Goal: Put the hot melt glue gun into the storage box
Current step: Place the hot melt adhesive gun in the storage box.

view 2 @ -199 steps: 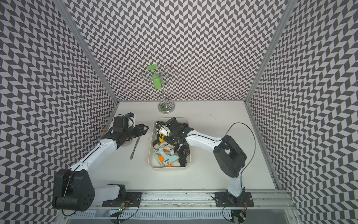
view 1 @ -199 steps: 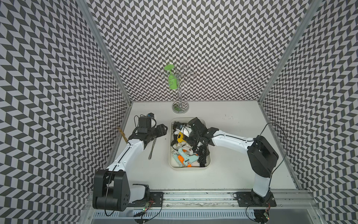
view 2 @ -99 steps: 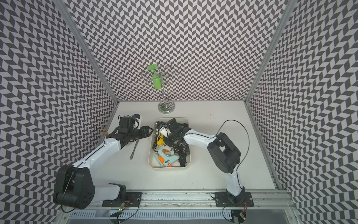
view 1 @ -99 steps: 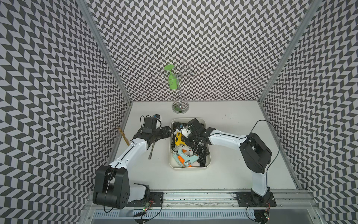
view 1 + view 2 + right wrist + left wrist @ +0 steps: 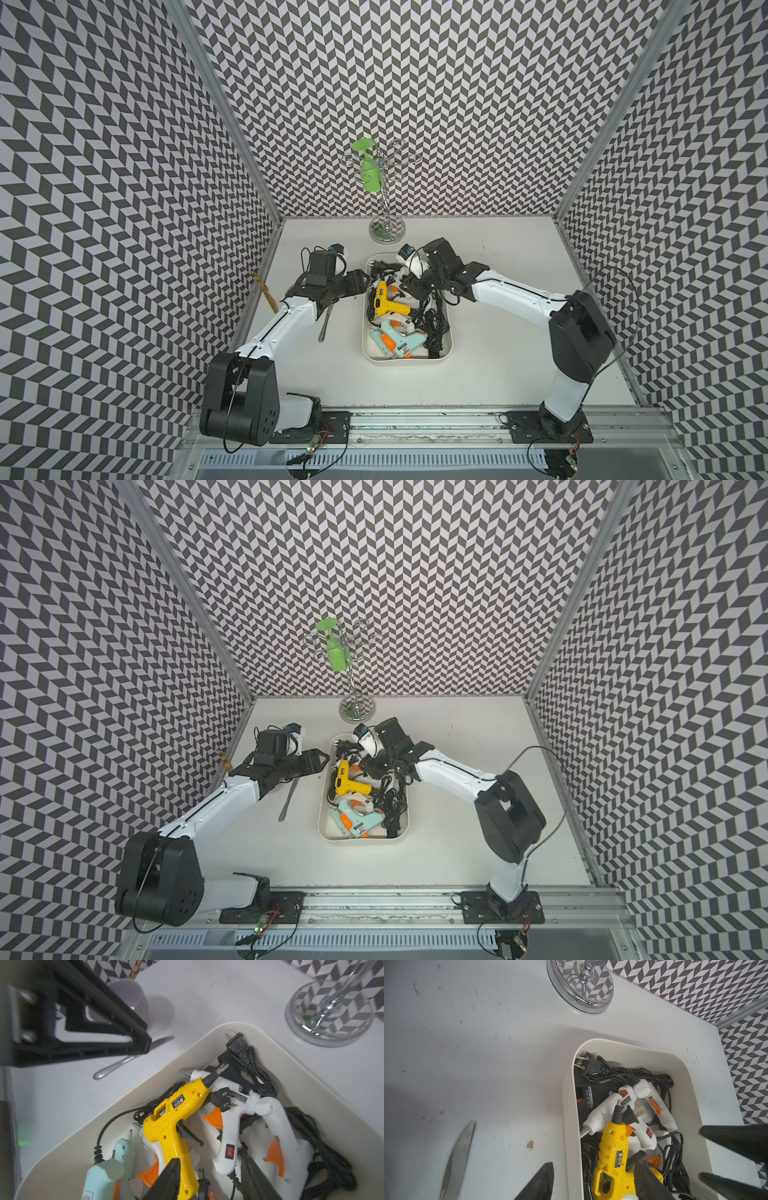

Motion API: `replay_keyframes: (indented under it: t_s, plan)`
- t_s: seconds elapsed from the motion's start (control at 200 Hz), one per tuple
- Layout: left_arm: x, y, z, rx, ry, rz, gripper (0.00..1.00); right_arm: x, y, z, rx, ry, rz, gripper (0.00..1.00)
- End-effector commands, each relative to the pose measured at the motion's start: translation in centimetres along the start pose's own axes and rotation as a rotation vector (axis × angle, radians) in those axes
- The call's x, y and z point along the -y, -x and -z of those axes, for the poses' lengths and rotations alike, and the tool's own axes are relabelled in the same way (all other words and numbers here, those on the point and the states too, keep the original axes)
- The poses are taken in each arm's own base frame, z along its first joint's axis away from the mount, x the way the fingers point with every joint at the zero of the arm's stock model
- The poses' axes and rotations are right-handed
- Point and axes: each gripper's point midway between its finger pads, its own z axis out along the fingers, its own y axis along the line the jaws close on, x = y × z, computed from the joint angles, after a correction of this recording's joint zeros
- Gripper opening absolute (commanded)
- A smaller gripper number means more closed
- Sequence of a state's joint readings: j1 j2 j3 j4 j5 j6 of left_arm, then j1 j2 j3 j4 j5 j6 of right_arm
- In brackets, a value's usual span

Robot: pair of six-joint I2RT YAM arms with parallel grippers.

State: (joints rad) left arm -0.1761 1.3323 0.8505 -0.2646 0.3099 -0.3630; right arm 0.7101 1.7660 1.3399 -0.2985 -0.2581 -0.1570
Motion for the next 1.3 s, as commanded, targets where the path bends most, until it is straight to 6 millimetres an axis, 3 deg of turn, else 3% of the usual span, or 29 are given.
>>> replay_keyframes:
  t_s: [0.0,0.12,0.26,0.38,0.486,0.561,0.636,0.796,0.886,0.936,1.006,1.036,1.076,1.151,1.226,1.297]
  plan:
    - [0.5,0.9,0.6,0.046,-0.016,-0.026,0.65,-3.6,0.0,1.4,0.000,0.108,0.037,0.45]
    - [0.3,0.9,0.5,0.048,-0.009,-0.020,0.65,-8.3,-3.2,1.6,-0.042,0.200,0.108,0.38]
    - [0.2,1.0,0.4,0.046,-0.001,-0.017,0.65,-12.0,-7.6,1.1,-0.086,0.320,0.122,0.30]
    - [0.0,1.2,0.4,0.050,0.012,-0.017,0.65,-13.2,-10.8,-0.3,-0.156,0.334,0.126,0.26]
    - [0.0,1.5,0.6,0.060,0.022,-0.019,0.65,-12.6,-12.1,-1.4,-0.203,0.282,0.118,0.26]
    - [-0.1,1.7,0.7,0.072,0.027,-0.025,0.65,-11.7,-11.6,-1.6,-0.195,0.222,0.117,0.26]
    - [0.1,2.3,0.8,0.093,0.024,-0.039,0.65,-10.9,-9.9,-0.9,-0.147,0.165,0.126,0.29]
    - [0.1,4.7,1.9,0.216,0.037,-0.067,0.67,-9.0,-2.3,4.3,0.117,0.057,0.139,0.52]
    - [0.0,6.5,2.8,0.311,0.034,-0.086,0.69,-6.2,2.0,8.1,0.273,-0.040,0.117,0.66]
    - [-0.2,7.6,3.2,0.355,0.046,-0.089,0.80,-3.6,3.4,9.9,0.341,-0.117,0.079,0.80]
    - [-0.7,9.2,3.7,0.423,0.089,-0.126,0.88,2.1,3.8,12.1,0.405,-0.298,-0.005,1.00]
    - [-1.3,9.7,3.8,0.456,0.127,-0.142,0.93,5.0,3.6,13.2,0.434,-0.392,-0.048,0.99]
    - [-2.1,10.2,4.0,0.507,0.169,-0.165,0.99,9.6,2.3,14.8,0.468,-0.541,-0.143,0.99]
    - [-3.5,10.5,4.1,0.578,0.237,-0.226,1.00,17.8,-2.0,17.9,0.477,-0.800,-0.304,0.99]
    - [-4.9,10.3,4.0,0.624,0.298,-0.263,1.00,23.1,-7.2,20.4,0.425,-1.011,-0.381,0.99]
    - [-6.5,9.5,3.9,0.651,0.370,-0.282,0.99,26.1,-11.8,21.0,0.387,-1.070,-0.439,0.99]
